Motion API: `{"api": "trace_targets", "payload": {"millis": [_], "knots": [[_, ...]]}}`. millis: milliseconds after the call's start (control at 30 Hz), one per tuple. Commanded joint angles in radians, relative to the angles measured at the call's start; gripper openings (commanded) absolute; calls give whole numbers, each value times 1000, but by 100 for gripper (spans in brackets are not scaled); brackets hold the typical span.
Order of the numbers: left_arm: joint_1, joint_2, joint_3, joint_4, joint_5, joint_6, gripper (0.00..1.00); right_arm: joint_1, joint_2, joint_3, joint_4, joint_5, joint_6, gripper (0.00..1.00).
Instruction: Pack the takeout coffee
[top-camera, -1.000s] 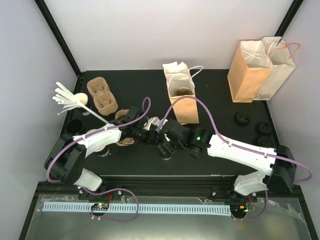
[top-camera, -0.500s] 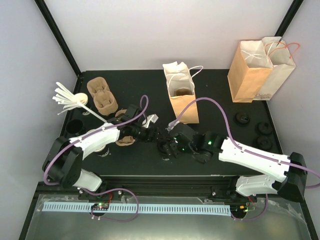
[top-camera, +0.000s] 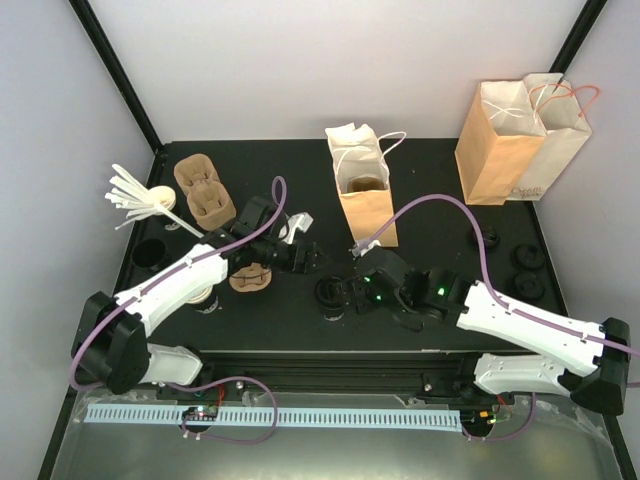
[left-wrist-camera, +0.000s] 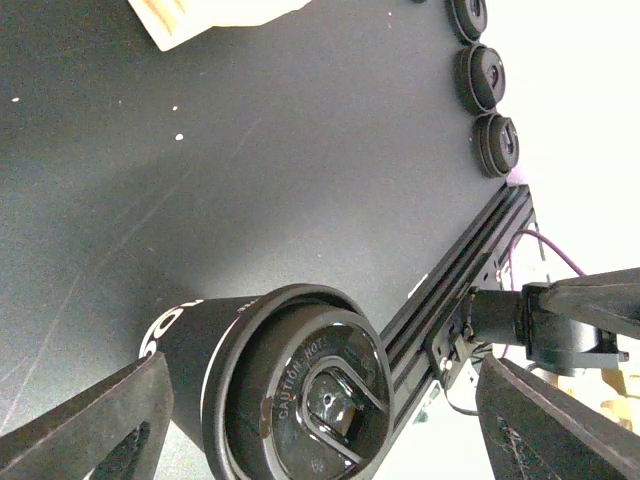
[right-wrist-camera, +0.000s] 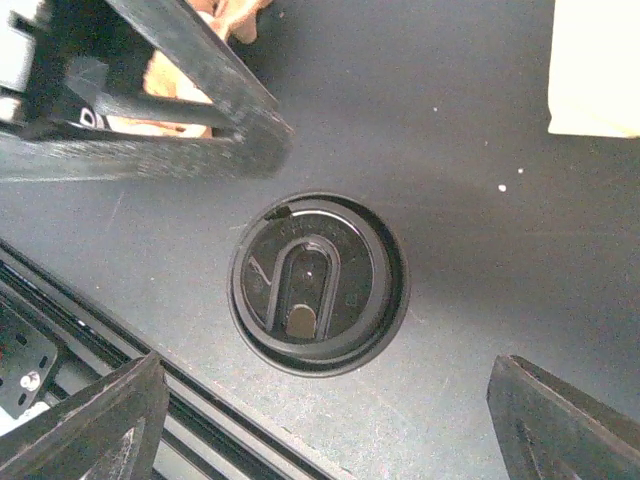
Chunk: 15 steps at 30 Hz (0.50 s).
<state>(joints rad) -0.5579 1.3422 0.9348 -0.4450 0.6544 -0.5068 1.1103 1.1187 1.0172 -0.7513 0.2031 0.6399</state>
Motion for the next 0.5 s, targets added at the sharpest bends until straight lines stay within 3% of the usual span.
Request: {"api": "trace_targets", "payload": {"millis": [0,100,333,467], "knots": [[-3,-52,40,-47,-33,23,88,-4,-17,-39,-2,-30,76,89],[-3,-104,30,-67,-47,28,90,-8,-19,-52,-5,-57,110,86],[-4,-169,-77,-5,39,-17,56,-45,-24,-107,3,-233,237,65],[-6,-188,-125,14,55,-46,53,-79,-35,-147,55,-272,256,58]]}}
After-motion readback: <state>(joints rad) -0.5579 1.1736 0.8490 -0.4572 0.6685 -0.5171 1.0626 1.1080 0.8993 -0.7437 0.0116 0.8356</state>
